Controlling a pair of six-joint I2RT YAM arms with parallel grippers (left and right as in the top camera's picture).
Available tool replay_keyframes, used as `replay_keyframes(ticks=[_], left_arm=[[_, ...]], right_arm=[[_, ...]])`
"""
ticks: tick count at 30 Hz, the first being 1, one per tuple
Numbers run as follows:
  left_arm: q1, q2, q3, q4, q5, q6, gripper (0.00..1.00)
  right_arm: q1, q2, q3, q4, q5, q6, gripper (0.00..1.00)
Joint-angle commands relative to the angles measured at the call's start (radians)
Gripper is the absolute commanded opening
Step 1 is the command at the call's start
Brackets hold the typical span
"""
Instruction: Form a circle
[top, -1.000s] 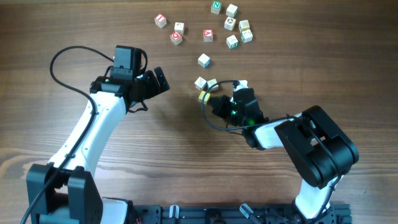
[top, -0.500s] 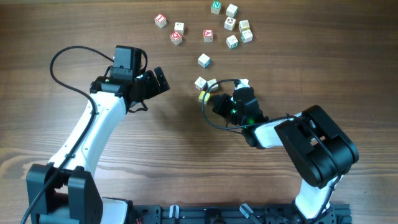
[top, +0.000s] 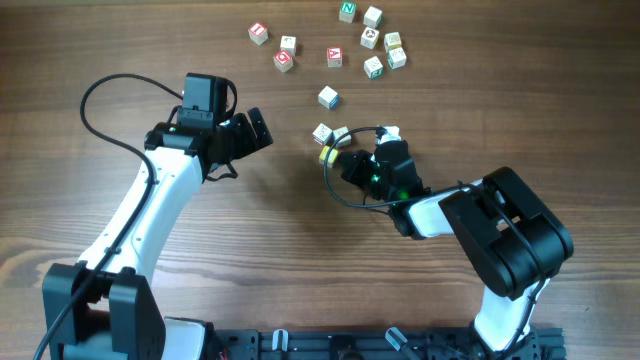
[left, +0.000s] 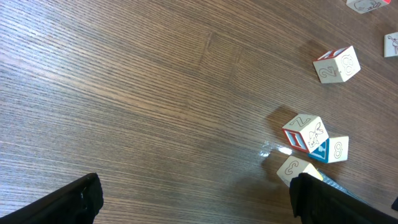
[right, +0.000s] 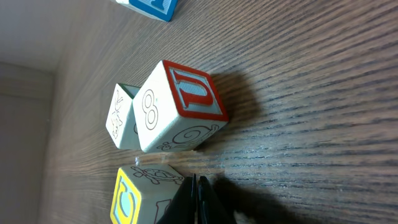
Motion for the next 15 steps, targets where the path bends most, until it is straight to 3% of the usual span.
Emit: replay_keyframes(ticks=[1,4,8,15], left_arm=[[0.003,-0.001,-0.001,0.0,-0.01,0.019,1.0],[0.003,-0.001,-0.001,0.0,-0.01,0.019,1.0],[0.003,-0.001,-0.001,0.0,-0.01,0.019,1.0],[0.003,-0.001,-0.001,0.0,-0.01,0.019,1.0]], right_arm=[[-0.005,0.027,0.008,-0.009,0.004,-0.024,0.05],[-0.005,0.0,0.007,-0.072,-0.024,-0.048,0.04],[-0.003,-0.109,0.007,-0.32,0.012,-0.108,0.04],[0.032,-0.129,0.007,-0.307,0.021,-0.121,0.05]])
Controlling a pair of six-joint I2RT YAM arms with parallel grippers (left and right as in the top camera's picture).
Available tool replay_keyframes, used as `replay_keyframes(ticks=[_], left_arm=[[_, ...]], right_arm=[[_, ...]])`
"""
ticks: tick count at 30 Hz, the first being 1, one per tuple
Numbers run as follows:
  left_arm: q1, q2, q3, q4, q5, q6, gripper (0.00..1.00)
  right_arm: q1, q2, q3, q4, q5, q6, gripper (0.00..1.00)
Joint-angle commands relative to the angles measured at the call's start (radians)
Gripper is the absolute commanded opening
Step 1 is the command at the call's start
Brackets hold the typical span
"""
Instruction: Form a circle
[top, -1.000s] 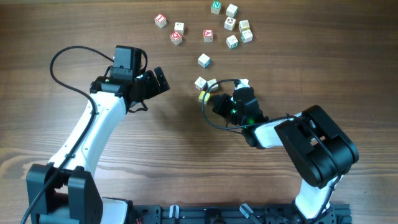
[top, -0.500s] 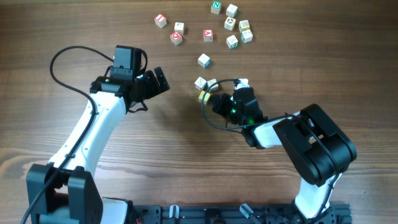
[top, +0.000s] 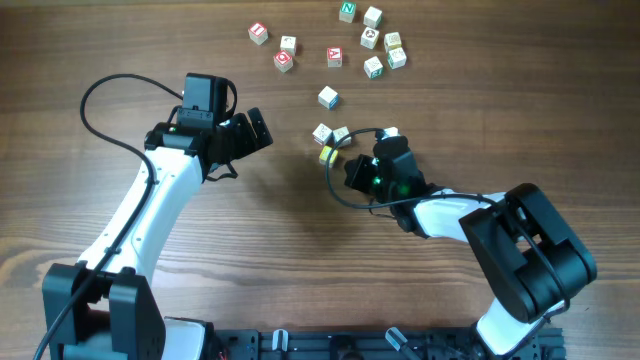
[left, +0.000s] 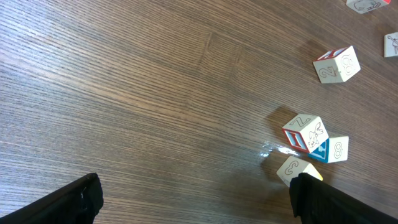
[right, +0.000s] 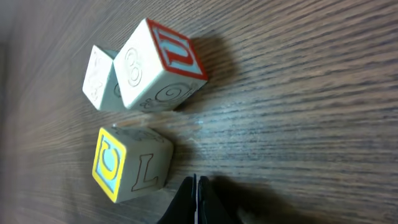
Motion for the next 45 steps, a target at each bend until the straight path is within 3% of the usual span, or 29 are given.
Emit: replay_keyframes(ticks=[1,14,45], left_arm=[[0.003,-0.001,-0.001,0.0,-0.011,0.019,1.0],[0.003,-0.001,-0.001,0.0,-0.011,0.019,1.0],[0.003,-0.001,-0.001,0.0,-0.011,0.019,1.0]], right_arm=[[0.034,-0.003,-0.017,0.013,0.03,-0.022,0.05],[0.068,-0.003,-0.016,0.039,0.153,0.029,0.05],[0.068,0.008,-0.005,0.138,0.187,0.029,0.04]])
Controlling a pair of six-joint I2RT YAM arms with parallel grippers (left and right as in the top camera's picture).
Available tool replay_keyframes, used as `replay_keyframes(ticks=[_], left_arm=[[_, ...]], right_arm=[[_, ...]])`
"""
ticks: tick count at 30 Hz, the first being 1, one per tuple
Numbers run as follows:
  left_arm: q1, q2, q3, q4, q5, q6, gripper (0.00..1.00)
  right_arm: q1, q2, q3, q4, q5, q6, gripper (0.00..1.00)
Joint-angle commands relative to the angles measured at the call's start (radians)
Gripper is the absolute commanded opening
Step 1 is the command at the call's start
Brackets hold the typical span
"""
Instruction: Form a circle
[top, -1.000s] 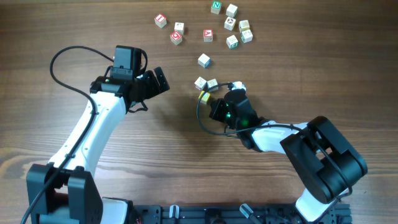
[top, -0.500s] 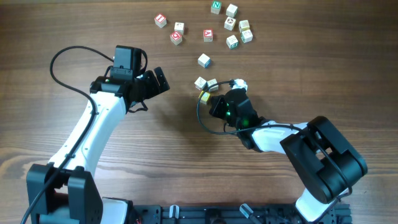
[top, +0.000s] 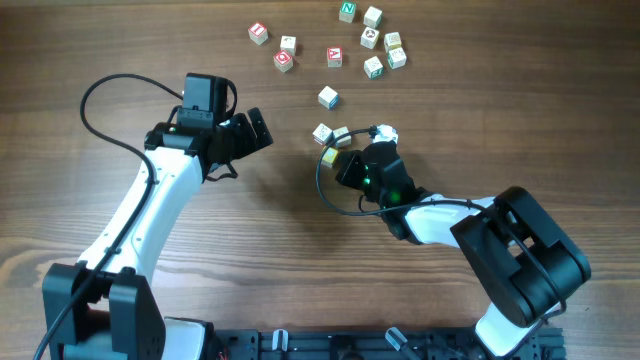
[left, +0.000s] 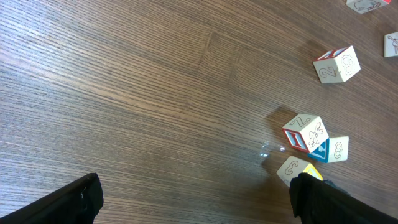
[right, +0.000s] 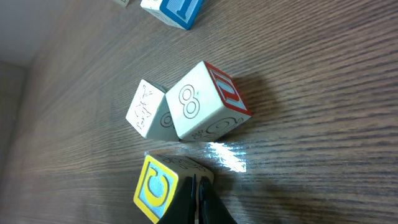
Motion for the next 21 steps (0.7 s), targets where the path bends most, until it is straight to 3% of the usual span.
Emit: replay_keyframes(ticks=[1,21], left_arm=[[0.003,-0.001,-0.001,0.0,-0.01,0.019,1.0],[0.003,-0.001,-0.001,0.0,-0.01,0.019,1.0]], right_arm=[[0.001,0.008,-0.001,0.014,0.025,0.005,0.05],[0.001,0.048,0.026,0.036,0.026,0.019,0.05]])
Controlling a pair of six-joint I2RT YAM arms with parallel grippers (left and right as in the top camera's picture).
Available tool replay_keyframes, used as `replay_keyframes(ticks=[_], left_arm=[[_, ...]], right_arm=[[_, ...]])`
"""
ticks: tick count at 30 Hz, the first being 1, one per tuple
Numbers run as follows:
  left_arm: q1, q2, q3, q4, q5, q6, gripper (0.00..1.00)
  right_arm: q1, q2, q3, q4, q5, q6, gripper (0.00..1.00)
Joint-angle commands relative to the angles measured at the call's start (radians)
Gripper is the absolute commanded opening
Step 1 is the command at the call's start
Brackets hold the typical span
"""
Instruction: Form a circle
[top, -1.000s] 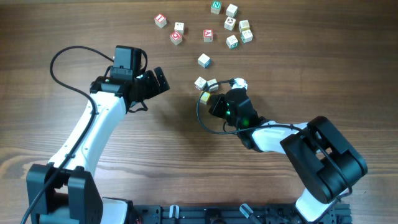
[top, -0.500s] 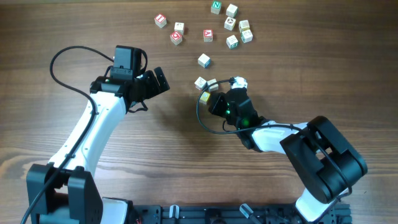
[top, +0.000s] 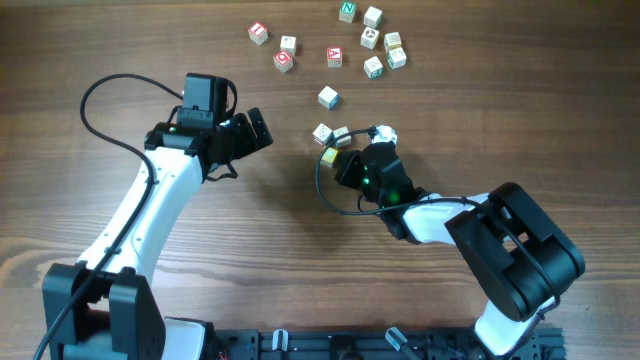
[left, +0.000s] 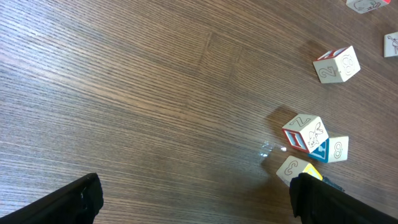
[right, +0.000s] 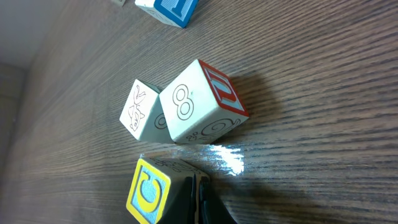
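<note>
Three letter blocks sit together mid-table: a yellow-faced C block (right: 151, 191), a red-edged block with an 8 (right: 198, 104) and a pale block (right: 142, 116) leaning against it. My right gripper (right: 198, 186) is shut, its tips pressed against the C block's side, nothing held. From above, the right gripper (top: 337, 160) lies just right of the C block (top: 327, 155). My left gripper (top: 256, 130) hangs open to the left of the cluster, its fingers (left: 81, 199) wide apart over bare wood.
Several more letter blocks (top: 372, 42) lie scattered along the far edge, with one lone block (top: 328, 96) between them and the cluster. A blue block (right: 169, 7) lies beyond the cluster. The right arm's cable (top: 322, 185) loops beside the gripper.
Almost nothing: the right wrist view has shifted slightly, with the shut tips still against the yellow C block. The left arm and the other blocks have not moved.
My right gripper was shut, low beside the yellow block. Then it stood a little back from it, the block's C and L faces in full view. By the last moment the shut tips were against the block, and they remain there. The left arm stayed still.
</note>
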Motion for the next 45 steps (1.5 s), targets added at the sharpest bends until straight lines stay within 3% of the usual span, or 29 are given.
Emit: replay_keyframes(ticks=[1,20,30,36,45], left_arm=[[0.003,-0.001,-0.001,0.0,-0.01,0.019,1.0],[0.003,-0.001,-0.001,0.0,-0.01,0.019,1.0],[0.003,-0.001,-0.001,0.0,-0.01,0.019,1.0],[0.003,-0.001,-0.001,0.0,-0.01,0.019,1.0],[0.003,-0.001,-0.001,0.0,-0.01,0.019,1.0]], right_arm=[[0.001,0.019,0.024,0.006,0.029,0.013,0.04],[0.001,0.028,0.03,-0.012,0.034,0.02,0.05],[0.01,-0.095,0.029,-0.31,-0.048,0.048,0.05],[0.012,-0.096,0.029,-0.308,-0.229,0.05,0.05],[0.012,-0.093,0.029,-0.252,-0.238,0.02,0.05]])
